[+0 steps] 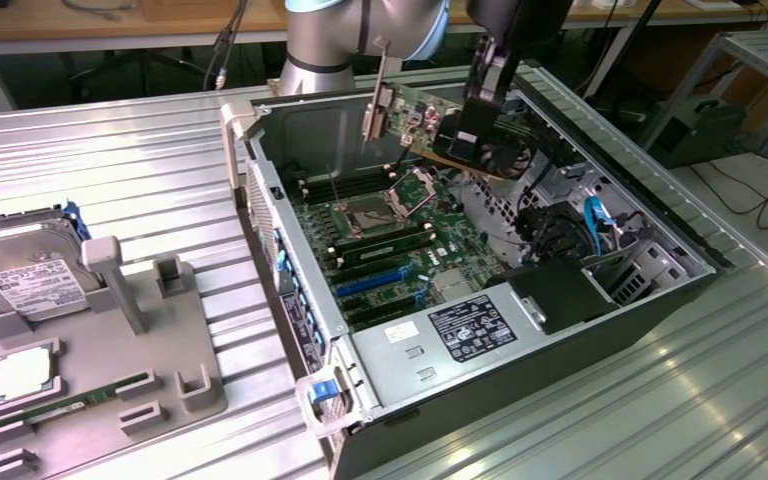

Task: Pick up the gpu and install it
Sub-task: 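Insert the gpu into the slot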

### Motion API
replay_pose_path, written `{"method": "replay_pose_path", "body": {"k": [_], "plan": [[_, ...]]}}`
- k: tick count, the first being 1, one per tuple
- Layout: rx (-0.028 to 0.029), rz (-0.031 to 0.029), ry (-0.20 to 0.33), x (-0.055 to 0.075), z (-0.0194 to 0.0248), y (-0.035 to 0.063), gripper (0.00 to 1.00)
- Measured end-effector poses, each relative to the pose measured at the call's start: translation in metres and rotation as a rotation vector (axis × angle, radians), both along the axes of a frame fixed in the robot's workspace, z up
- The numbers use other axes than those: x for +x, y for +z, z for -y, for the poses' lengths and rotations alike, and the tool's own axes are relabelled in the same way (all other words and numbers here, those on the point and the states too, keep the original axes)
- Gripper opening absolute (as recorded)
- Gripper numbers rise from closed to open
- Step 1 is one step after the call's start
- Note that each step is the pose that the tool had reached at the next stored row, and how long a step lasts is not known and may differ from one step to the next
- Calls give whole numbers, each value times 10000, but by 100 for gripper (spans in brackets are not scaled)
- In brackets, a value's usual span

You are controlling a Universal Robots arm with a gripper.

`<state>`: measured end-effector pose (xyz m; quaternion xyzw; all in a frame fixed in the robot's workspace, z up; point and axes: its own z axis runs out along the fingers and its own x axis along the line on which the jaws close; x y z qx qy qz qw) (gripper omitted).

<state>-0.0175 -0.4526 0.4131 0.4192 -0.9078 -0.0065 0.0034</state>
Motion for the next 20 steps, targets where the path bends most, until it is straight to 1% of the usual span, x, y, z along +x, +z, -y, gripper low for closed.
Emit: {"method": "replay_pose_path", "body": {"k": [13,20], "plan": [[-2,-20,967,70,0,-2,28],[-2,-28,1694,96,0,-3,28]]}}
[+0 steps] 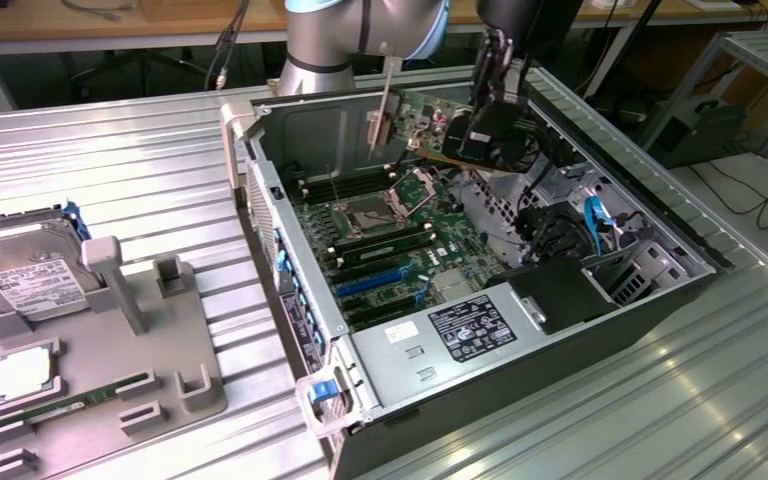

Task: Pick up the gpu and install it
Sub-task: 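Insert the gpu into the slot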

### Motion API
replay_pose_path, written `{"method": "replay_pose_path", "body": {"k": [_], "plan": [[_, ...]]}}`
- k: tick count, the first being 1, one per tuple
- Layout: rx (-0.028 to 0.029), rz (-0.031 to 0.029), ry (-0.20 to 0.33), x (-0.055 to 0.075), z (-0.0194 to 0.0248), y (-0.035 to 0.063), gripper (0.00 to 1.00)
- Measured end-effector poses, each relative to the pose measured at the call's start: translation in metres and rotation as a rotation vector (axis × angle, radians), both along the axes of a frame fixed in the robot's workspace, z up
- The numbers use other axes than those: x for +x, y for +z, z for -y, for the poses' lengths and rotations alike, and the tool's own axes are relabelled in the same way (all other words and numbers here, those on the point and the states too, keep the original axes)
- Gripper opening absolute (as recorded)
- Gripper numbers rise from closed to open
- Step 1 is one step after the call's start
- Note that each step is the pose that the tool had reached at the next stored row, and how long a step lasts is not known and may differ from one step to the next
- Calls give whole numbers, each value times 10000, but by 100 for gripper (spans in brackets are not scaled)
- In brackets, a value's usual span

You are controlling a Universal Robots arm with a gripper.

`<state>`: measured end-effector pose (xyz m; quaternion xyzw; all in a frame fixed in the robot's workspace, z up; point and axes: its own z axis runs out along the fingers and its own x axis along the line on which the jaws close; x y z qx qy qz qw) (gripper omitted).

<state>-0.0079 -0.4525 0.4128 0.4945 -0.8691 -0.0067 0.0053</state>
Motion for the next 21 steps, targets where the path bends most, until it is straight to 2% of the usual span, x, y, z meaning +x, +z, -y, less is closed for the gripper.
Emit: {"method": "replay_pose_path", "body": {"k": [4,5,10,14,17,18,21], "plan": [[-52,-54,430,7,-1,-1,28],[-52,-53,772,8,-1,-3,28],[-64,-52,1557,9,-2,-5,28],[-201,-62,2072,8,-4,-9,28],[-390,-81,2261,8,-4,-14,28],[-414,-81,2336,8,-3,-18,28],[-420,-74,2417,8,-1,-22,28]]}}
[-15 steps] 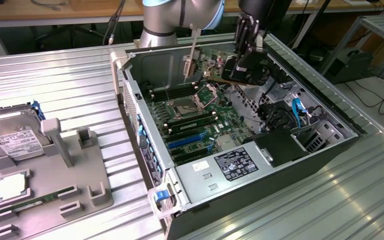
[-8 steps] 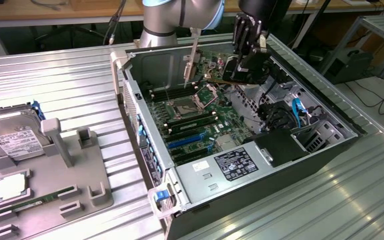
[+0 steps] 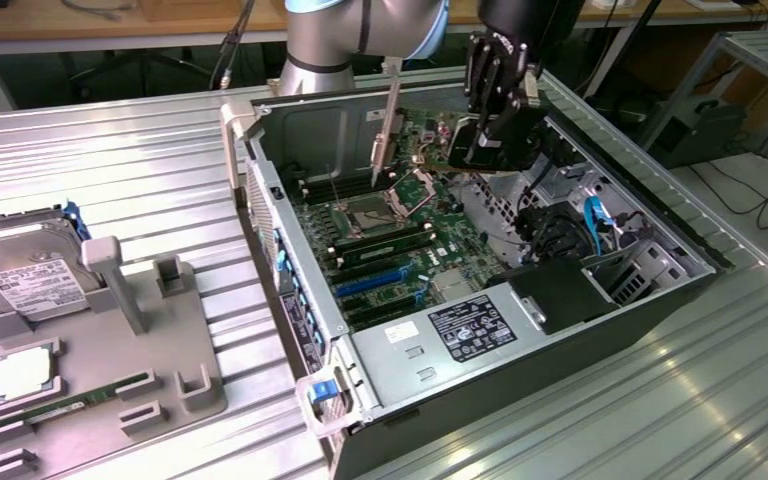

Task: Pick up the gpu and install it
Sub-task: 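Insert the gpu into the slot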

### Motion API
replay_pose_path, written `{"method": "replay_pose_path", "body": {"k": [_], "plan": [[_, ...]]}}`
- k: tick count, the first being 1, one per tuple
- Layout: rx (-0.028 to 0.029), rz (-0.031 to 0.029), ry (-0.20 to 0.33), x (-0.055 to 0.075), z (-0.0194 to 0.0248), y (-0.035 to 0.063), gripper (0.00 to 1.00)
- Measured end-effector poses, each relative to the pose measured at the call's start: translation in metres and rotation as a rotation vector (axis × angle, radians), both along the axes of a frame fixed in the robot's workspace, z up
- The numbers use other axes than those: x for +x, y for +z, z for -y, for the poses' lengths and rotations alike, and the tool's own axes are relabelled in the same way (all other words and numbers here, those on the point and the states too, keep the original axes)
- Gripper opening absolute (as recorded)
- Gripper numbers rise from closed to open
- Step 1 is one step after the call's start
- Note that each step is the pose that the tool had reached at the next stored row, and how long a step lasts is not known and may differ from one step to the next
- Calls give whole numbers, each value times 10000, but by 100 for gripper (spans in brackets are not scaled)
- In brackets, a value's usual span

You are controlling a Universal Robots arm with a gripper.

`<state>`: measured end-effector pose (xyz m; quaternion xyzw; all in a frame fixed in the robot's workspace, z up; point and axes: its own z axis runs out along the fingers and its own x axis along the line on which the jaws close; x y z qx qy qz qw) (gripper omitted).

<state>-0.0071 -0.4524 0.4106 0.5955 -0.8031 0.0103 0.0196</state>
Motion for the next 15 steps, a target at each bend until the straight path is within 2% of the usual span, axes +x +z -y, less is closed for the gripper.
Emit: {"method": "replay_pose_path", "body": {"k": [2,15], "plan": [[-1,19,189,0,-1,-12,28],[2,56,2432,0,-2,-122,28]]}}
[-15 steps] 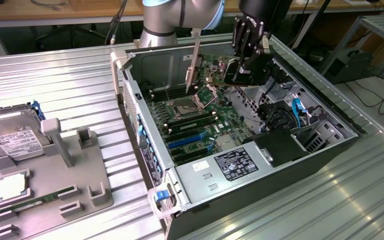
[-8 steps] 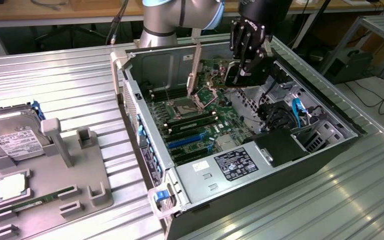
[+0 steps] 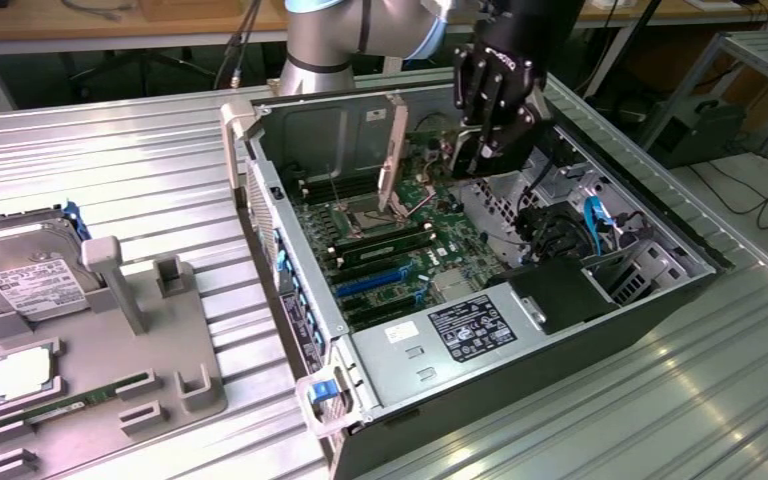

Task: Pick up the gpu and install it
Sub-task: 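Insert the gpu into the slot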

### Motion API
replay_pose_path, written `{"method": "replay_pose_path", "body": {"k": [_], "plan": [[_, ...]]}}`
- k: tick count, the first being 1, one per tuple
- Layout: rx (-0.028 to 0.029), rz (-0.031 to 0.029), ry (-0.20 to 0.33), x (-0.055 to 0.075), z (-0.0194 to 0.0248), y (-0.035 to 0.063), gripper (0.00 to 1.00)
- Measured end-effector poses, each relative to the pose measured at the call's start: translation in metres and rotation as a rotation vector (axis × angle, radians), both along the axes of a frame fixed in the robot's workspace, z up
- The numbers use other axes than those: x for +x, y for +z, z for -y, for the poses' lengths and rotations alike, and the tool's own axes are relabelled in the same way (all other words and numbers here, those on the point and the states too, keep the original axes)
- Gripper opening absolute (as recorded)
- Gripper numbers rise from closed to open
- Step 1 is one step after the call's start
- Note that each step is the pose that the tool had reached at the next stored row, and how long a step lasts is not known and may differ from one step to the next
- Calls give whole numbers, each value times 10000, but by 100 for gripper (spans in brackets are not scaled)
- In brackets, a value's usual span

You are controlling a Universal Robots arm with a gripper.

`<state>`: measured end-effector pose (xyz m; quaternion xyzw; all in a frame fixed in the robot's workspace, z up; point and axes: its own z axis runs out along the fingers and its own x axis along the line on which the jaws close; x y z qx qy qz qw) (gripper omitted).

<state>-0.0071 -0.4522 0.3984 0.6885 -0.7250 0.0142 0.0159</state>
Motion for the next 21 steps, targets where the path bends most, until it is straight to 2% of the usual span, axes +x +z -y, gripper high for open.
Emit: {"method": "replay_pose_path", "body": {"k": [2,3,5,10,15,21], "plan": [[-1,29,547,0,-1,-25,28],[0,57,633,-1,-3,-34,28],[-3,128,653,-10,-4,-55,28],[-6,210,627,-80,-5,-77,28],[-10,348,623,-165,-11,-104,28],[-4,363,586,-274,-25,-141,28]]}}
